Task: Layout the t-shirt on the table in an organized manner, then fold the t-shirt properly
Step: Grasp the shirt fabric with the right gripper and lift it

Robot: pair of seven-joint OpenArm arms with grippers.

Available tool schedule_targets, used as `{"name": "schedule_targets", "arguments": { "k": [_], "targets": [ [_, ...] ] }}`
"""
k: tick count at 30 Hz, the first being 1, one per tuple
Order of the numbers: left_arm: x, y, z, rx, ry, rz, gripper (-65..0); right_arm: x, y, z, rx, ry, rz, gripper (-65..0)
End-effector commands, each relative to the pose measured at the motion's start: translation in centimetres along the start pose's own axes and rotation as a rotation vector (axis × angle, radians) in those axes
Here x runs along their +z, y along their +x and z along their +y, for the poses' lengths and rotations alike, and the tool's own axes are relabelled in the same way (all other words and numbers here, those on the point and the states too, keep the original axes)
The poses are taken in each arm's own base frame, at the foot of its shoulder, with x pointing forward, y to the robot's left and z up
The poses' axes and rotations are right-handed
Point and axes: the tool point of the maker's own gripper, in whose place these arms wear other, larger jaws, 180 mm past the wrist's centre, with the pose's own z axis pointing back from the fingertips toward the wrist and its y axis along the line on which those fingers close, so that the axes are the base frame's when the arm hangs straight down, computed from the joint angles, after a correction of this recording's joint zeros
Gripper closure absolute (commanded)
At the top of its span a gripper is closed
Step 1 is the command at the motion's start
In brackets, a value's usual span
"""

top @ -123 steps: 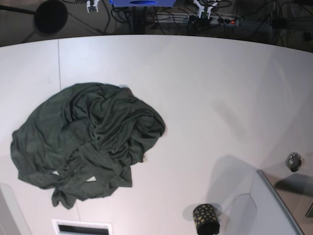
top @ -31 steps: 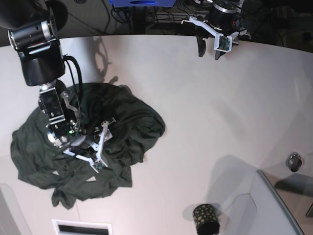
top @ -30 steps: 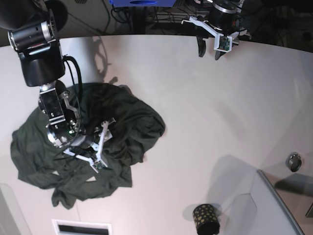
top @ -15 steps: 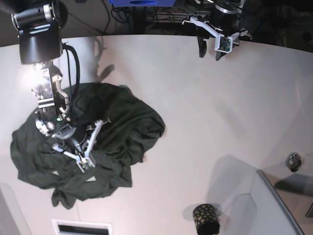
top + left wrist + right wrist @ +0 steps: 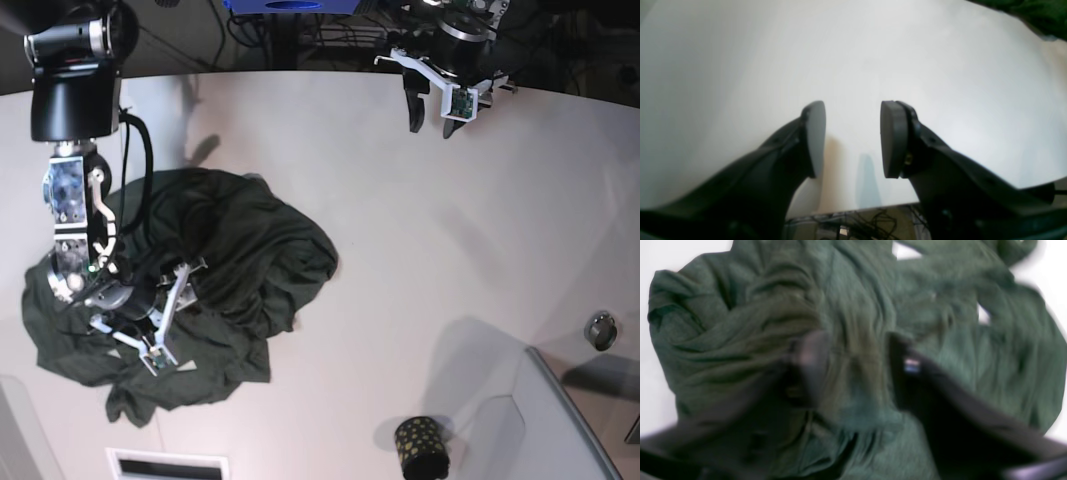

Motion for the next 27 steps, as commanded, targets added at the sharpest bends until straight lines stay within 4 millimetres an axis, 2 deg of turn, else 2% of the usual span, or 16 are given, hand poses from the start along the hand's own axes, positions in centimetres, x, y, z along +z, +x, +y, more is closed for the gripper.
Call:
{"name": "schedule_targets", "arguments": {
  "k": [1,2,3,6,8,11,13,17,22,27],
  "targets": [
    [0.2,0.7,0.1,0.000,0.004,-0.032,-25.0,-0.2,0.9,-0.5,0.013,0.010,-0.013,-40.7],
    [0.3,0.6,0.1,0.000,0.004,-0.030,-25.0,-0.6,0.8,-0.6,0.012,0.022,-0.002,-44.9],
    [0.3,0.6,0.1,0.000,0.004,-0.030,-25.0,-1.0,0.9,-0.4,0.003,0.033,0.002,-46.4],
    [0.3,0.6,0.1,0.000,0.004,-0.030,-25.0,-1.7,0.4,0.1,-0.013,0.055,0.024,-44.9],
    [0.3,0.6,0.1,0.000,0.004,-0.030,-25.0,-2.3,0.4,1.4,-0.028,0.085,0.028,-43.8],
    [0.3,0.7,0.0,0.002,0.004,-0.030,-25.0,-3.1,1.3,2.5,-0.048,0.113,0.003,-43.8],
    [0.3,0.7,0.0,0.002,0.004,-0.030,-25.0,-3.6,2.0,2.4,-0.057,0.122,-0.005,-43.8],
    [0.4,0.5,0.0,0.001,0.003,-0.026,-25.0,-4.3,1.8,2.3,-0.070,0.134,0.010,-43.2],
    [0.4,0.4,-0.1,0.004,0.001,-0.024,-25.0,-4.3,2.5,1.7,-0.070,0.127,0.004,-38.9],
    [0.5,0.4,-0.1,0.004,0.001,-0.023,-25.0,-5.1,1.2,2.0,-0.090,0.149,0.055,-38.4]
  ]
}}
